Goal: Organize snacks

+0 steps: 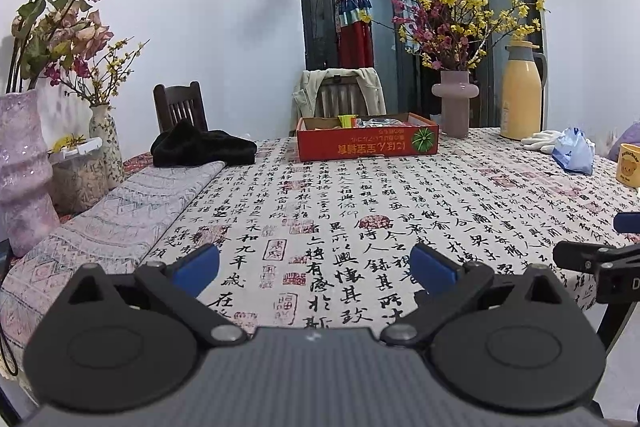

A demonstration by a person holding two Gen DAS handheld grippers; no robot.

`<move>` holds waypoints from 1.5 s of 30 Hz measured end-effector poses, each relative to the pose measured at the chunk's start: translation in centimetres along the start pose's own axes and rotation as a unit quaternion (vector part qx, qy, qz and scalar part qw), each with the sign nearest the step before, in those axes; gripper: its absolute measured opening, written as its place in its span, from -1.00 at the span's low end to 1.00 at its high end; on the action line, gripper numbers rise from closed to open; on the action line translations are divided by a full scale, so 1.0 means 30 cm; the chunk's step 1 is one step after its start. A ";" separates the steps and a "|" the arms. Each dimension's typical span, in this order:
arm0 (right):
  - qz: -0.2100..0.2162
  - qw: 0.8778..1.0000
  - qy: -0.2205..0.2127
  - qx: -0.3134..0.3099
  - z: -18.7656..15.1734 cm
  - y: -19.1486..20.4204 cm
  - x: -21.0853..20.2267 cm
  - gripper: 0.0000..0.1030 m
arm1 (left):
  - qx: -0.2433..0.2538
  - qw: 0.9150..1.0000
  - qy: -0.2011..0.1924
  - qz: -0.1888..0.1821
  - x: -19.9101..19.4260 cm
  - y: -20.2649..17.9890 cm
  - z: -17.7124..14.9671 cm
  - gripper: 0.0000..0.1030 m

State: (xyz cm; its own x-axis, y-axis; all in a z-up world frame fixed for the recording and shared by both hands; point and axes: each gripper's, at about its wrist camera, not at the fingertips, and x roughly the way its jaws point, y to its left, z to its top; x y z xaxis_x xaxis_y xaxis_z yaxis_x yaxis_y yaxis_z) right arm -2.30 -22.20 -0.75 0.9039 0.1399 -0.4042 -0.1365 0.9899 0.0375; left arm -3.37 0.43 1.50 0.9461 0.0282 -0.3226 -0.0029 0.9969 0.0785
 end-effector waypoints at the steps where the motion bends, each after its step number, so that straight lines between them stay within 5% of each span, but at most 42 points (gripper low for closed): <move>1: 0.003 1.000 -0.001 -0.001 0.001 0.002 0.000 1.00 | -0.001 1.000 0.000 -0.001 0.001 0.003 0.001 1.00; 45: 0.007 1.000 0.001 0.000 -0.001 -0.006 0.003 1.00 | -0.004 1.000 -0.001 0.000 0.000 0.002 0.002 1.00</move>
State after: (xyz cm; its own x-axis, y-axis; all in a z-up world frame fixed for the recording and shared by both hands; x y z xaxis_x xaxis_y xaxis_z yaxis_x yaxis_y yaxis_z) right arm -2.22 -22.36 -0.82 0.9016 0.1528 -0.4047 -0.1481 0.9880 0.0431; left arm -3.36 0.49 1.56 0.9467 0.0278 -0.3209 -0.0054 0.9975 0.0706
